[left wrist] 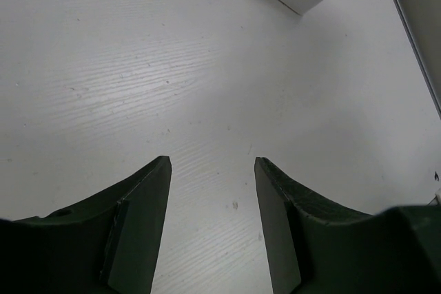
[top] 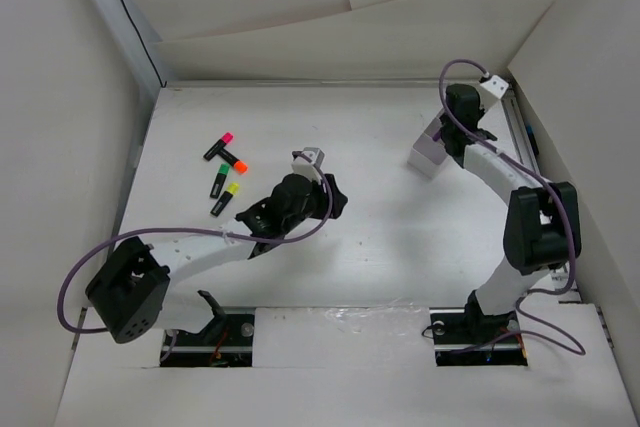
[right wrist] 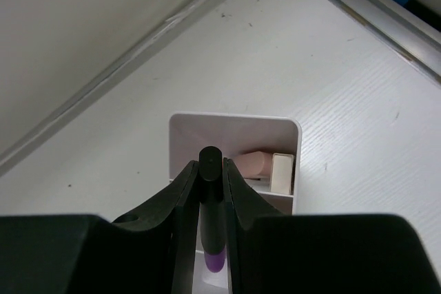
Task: Sort the stationery into containers
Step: Place the stationery in the storage box, then pick up the stationery from the center of the board.
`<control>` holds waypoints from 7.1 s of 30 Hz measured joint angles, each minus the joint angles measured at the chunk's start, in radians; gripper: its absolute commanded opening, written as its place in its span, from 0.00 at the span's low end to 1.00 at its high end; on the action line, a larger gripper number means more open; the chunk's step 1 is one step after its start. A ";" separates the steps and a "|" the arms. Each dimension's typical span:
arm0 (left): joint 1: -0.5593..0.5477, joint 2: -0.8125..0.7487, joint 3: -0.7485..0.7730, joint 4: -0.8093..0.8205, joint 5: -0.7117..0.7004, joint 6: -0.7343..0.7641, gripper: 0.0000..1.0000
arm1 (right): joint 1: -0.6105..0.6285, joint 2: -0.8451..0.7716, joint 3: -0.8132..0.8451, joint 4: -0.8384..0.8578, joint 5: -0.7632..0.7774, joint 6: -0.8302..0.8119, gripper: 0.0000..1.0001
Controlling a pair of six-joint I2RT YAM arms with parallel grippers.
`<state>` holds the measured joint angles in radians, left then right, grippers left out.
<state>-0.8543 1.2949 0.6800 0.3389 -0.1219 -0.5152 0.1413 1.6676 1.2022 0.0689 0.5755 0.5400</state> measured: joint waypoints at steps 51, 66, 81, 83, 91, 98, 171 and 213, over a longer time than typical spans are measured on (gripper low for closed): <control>0.050 0.020 0.000 -0.031 -0.121 -0.074 0.47 | 0.124 0.045 0.097 -0.108 0.277 -0.014 0.54; 0.188 0.008 0.000 -0.230 -0.306 -0.255 0.46 | 0.276 -0.529 -0.304 -0.171 -0.186 0.095 0.03; 0.476 0.039 0.180 -0.433 -0.367 -0.374 0.43 | 0.390 -0.528 -0.435 -0.126 -0.449 0.124 0.27; 0.525 0.084 0.230 -0.437 -0.367 -0.379 0.43 | 0.391 -0.526 -0.440 -0.115 -0.463 0.128 0.29; 0.605 0.316 0.441 -0.525 -0.365 -0.382 0.43 | 0.402 -0.528 -0.441 -0.083 -0.505 0.135 0.30; 0.621 0.496 0.583 -0.602 -0.379 -0.385 0.40 | 0.403 -0.530 -0.441 -0.082 -0.532 0.138 0.31; 0.566 0.039 -0.100 0.109 0.202 -0.148 0.02 | 0.302 -0.363 -0.419 -0.055 -0.674 0.090 0.74; 0.496 0.074 -0.204 0.491 0.742 -0.092 0.05 | 0.462 0.095 0.058 -0.009 -0.932 0.114 0.23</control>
<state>-0.3588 1.3689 0.4759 0.8295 0.6205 -0.6067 0.6037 1.7626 1.2602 0.0597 -0.3569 0.6540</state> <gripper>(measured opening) 0.244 0.290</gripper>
